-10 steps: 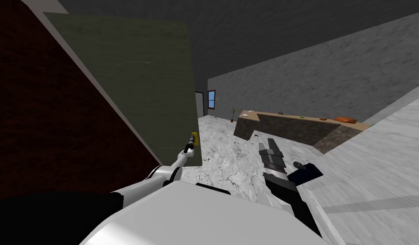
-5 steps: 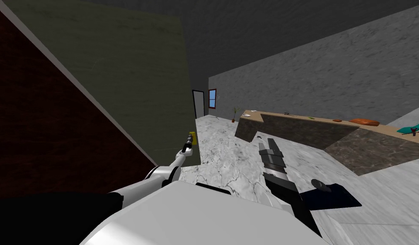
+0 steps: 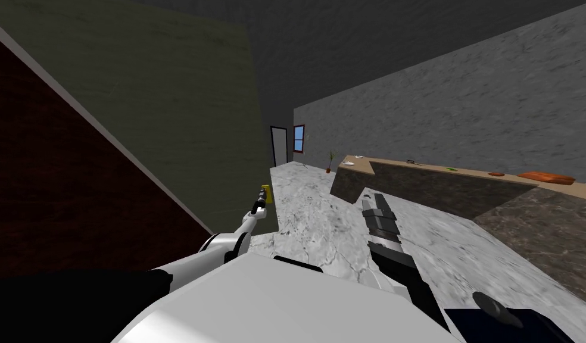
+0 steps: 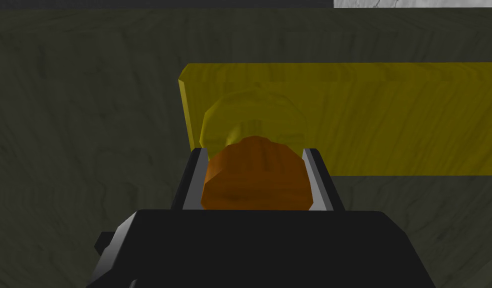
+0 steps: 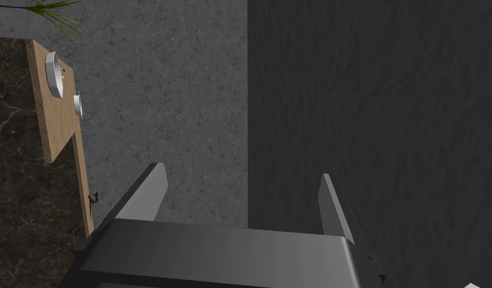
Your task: Push the door open
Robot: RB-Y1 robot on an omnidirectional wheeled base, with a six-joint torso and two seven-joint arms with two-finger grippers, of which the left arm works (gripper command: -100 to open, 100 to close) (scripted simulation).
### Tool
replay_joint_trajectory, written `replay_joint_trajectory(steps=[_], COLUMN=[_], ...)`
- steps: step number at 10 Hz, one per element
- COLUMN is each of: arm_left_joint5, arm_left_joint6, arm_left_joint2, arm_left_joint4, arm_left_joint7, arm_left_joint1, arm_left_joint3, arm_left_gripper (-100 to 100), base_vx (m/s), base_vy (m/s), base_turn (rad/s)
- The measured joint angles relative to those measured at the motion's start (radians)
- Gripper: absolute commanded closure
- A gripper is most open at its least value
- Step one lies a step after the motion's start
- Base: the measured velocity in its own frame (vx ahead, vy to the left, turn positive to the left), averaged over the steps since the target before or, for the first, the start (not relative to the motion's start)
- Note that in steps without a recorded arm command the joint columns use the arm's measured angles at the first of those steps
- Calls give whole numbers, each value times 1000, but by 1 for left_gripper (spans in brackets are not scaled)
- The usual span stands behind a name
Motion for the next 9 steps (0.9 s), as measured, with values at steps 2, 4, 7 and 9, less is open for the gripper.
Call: replay_joint_trajectory(steps=[2,4,7,9], arm_left_joint5=[4,10,21,31], arm_left_joint6=[-6,7,-2,9], arm_left_joint2=[6,7,22,25], arm_left_joint4=[13,-7,5,-15], arm_left_joint7=[0,-9,-20,-36], arm_left_joint1=[-2,11,14,26], arm_left_joint3=[8,24,53,80], arm_left_gripper=[100,100,100,100], base_vx=[171,169,208,223], base_vy=[-23,-58,-65,-33], base_turn=[42,47,65,49])
